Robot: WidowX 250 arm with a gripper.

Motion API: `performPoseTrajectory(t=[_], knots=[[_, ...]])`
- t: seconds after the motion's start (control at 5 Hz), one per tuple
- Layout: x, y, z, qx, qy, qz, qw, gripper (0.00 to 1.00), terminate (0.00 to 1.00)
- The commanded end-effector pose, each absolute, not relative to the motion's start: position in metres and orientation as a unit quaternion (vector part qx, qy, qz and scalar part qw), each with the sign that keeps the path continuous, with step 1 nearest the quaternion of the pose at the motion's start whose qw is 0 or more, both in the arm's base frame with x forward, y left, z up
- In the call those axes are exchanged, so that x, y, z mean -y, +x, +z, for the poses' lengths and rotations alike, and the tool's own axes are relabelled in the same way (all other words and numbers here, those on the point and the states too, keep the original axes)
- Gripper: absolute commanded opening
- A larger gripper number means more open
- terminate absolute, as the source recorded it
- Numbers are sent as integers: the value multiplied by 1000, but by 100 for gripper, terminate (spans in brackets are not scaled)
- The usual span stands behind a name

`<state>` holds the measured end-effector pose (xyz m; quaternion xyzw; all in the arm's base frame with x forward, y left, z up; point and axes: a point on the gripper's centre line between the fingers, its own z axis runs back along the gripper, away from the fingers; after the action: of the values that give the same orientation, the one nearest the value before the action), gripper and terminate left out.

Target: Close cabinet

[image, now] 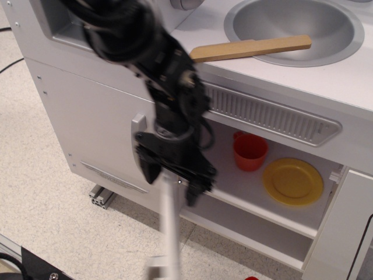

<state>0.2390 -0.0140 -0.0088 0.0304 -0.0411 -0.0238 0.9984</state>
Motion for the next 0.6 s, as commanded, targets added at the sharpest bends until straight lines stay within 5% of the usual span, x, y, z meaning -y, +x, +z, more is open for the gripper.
performPoseTrajectory(t=[0.0,0.4], knots=[[69,259,29,94,-7,8,995,100,0],[75,258,74,119,-35,14,992,100,0]])
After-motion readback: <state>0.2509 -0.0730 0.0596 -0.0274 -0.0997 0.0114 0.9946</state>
